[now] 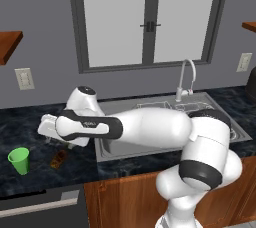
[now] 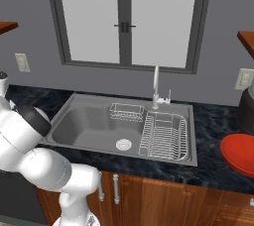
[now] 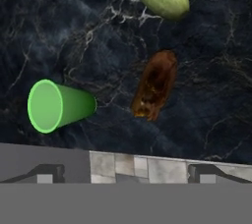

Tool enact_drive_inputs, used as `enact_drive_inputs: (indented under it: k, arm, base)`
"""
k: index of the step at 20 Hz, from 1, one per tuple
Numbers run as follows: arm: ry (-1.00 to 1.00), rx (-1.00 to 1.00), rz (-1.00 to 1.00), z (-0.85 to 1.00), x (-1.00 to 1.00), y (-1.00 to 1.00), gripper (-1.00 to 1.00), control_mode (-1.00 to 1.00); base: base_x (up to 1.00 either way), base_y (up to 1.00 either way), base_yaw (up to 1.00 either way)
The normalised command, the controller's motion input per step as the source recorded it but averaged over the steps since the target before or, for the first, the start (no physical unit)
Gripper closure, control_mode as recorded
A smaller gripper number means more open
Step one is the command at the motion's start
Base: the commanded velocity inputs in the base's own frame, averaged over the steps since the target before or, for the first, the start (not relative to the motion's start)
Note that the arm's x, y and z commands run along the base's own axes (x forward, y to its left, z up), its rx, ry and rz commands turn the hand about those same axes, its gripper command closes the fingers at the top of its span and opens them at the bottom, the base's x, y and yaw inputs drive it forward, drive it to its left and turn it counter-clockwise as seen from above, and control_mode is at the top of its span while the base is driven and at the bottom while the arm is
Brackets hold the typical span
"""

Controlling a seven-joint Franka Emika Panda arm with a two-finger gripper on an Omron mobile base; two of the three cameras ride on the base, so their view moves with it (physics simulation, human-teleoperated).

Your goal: Remove the cucumber and sweet potato from the sink. Then move the bowl and cup from the counter to the sink for washing.

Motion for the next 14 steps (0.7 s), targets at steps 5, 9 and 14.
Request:
enact_drive_inputs:
  k: [5, 9, 14]
  arm:
    - [0.00, 0.00, 0.00, 0.05, 0.00, 0.09, -1.00, -1.00]
    - [0.00, 0.00, 0.00, 0.03, 0.02, 0.19, -1.00, -1.00]
    - [0.00, 0.00, 0.01, 0.00, 0.08, 0.23, -1.00, -1.00]
  base:
    - [0.00, 0.00, 0.00]
    - [0.00, 0.00, 0.00]
    - [0.00, 0.00, 0.00]
